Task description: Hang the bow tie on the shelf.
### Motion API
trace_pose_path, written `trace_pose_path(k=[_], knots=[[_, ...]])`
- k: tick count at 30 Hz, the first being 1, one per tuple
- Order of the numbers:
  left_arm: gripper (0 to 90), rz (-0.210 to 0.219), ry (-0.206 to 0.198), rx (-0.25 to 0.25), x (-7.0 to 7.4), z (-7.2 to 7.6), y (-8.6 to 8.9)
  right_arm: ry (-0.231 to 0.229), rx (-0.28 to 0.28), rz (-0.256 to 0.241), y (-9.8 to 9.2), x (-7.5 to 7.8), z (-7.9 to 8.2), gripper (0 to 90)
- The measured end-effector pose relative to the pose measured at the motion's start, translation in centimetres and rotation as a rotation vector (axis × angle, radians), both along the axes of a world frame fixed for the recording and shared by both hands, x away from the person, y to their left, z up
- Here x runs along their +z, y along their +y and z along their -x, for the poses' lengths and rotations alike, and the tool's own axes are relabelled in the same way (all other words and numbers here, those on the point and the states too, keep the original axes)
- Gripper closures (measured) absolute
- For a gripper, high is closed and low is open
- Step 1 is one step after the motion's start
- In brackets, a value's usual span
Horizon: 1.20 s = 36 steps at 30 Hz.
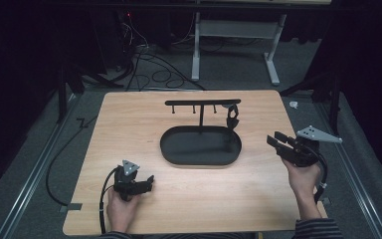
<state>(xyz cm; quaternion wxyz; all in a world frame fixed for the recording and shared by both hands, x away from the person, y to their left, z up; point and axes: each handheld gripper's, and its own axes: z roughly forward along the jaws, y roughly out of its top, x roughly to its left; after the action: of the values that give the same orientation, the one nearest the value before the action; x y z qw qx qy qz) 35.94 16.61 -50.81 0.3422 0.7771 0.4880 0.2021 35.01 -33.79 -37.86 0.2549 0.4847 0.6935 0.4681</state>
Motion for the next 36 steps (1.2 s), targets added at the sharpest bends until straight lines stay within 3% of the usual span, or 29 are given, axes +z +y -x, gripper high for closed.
trace_pose_path(k=[36], knots=[[16.0,0.000,0.000,0.000,0.0,0.0,0.0,0.040,0.026,-0.031,0.3,-2.4,1.8,61.2]])
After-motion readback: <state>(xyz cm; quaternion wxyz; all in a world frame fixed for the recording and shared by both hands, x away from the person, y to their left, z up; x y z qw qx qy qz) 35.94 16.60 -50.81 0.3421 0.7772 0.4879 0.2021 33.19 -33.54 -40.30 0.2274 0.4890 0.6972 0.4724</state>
